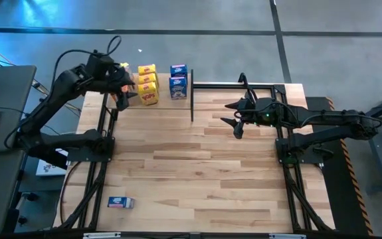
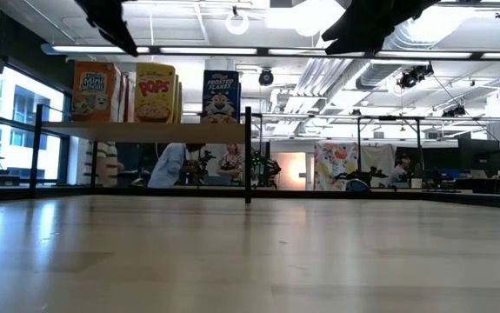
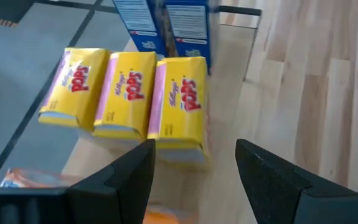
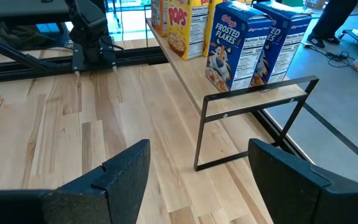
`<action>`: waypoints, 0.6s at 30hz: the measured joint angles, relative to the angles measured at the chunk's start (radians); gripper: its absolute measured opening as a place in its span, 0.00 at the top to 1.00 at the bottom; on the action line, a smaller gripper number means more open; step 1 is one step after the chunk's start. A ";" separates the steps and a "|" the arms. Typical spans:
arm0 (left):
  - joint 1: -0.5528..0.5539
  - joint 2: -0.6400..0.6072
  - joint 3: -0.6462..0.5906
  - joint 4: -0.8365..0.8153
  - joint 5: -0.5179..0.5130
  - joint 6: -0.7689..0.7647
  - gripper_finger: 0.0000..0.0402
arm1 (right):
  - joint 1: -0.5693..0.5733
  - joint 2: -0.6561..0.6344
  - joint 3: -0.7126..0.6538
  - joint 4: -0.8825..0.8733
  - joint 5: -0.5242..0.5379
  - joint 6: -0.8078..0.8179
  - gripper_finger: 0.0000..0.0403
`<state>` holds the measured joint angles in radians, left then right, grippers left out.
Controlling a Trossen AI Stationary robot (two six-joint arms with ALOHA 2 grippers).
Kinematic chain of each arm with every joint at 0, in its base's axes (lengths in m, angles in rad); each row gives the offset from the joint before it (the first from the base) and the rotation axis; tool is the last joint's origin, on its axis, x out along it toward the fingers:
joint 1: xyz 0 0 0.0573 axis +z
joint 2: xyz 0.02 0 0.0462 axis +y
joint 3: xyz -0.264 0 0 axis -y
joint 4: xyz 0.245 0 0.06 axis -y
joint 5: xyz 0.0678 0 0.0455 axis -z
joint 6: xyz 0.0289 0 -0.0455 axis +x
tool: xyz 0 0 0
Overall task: Stack cereal on shelf
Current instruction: Put the blue cereal box on the shelf aligned with the other blue cereal boxes
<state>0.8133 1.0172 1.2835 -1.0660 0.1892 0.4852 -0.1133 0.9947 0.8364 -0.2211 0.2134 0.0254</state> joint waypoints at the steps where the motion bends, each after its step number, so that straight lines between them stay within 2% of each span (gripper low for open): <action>1: -0.006 -0.014 0.000 -0.011 -0.004 -0.004 0.47 | 0.000 0.000 0.000 0.000 0.000 0.000 0.34; 10: -0.080 -0.122 0.000 -0.093 -0.081 -0.096 0.47 | 0.000 0.000 0.000 0.000 0.000 0.000 0.34; 18: -0.233 -0.143 0.000 -0.281 -0.024 -0.303 0.47 | 0.000 0.000 0.000 0.000 0.000 0.000 0.34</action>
<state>0.5801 0.8742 1.2835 -1.3470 0.1651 0.1826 -0.1131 0.9947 0.8364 -0.2211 0.2134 0.0257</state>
